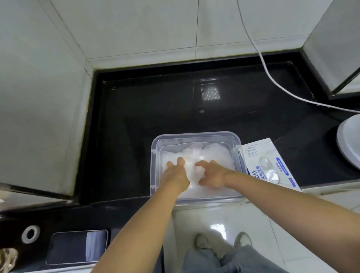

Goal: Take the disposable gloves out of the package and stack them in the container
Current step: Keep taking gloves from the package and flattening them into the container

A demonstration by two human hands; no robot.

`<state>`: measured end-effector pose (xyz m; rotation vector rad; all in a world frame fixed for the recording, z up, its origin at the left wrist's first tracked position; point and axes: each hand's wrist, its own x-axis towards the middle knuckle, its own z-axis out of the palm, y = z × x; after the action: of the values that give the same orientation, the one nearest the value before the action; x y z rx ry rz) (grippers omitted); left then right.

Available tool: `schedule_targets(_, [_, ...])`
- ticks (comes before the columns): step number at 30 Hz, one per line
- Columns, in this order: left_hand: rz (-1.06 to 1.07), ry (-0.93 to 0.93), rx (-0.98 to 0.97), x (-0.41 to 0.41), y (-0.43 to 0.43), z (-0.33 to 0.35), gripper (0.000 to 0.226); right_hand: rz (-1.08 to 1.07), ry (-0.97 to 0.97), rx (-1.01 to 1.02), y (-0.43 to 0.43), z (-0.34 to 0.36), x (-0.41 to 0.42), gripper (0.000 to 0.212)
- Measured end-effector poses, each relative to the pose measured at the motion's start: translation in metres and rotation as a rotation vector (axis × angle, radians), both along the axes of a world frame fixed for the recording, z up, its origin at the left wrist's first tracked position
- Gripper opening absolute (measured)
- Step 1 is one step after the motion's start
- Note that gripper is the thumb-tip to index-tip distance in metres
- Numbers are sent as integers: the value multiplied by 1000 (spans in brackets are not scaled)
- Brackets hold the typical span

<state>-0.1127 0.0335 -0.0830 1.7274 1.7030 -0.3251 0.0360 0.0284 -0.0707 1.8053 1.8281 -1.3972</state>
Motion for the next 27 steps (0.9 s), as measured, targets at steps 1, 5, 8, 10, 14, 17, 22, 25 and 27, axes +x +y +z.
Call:
schedule_targets(1, [-22,23,19,-2,0,-4,74,-1,-16,2,1,-1,3,69])
schedule_targets(5, [-103,114,23,-2,-3,-13,90,-23,-108,-24,2,-6,8,83])
schedule_targets(8, [-110,168,5,0,-5,-17,94,-14,-141,-95,0,-8,9,98])
schedule_targets(10, [-120,198,-8,1,-6,-16,91,11,-160,-102,-1,-7,8,103])
schedule_targets(14, [-181,262,29,7,-3,1,78,-19,-24,22,5,3,11,80])
schedule_targets(17, [-189,291,206,16,2,24,40,-129,145,348,13,25,20,37])
schedule_targets(22, [25,134,470,48,5,54,20,-343,358,639,22,62,61,17])
schedule_targets(25, [99,-39,562,79,3,69,17,-371,253,655,15,59,102,20])
schedule_targets(27, [84,-151,595,103,-2,77,13,-382,161,626,4,53,130,20])
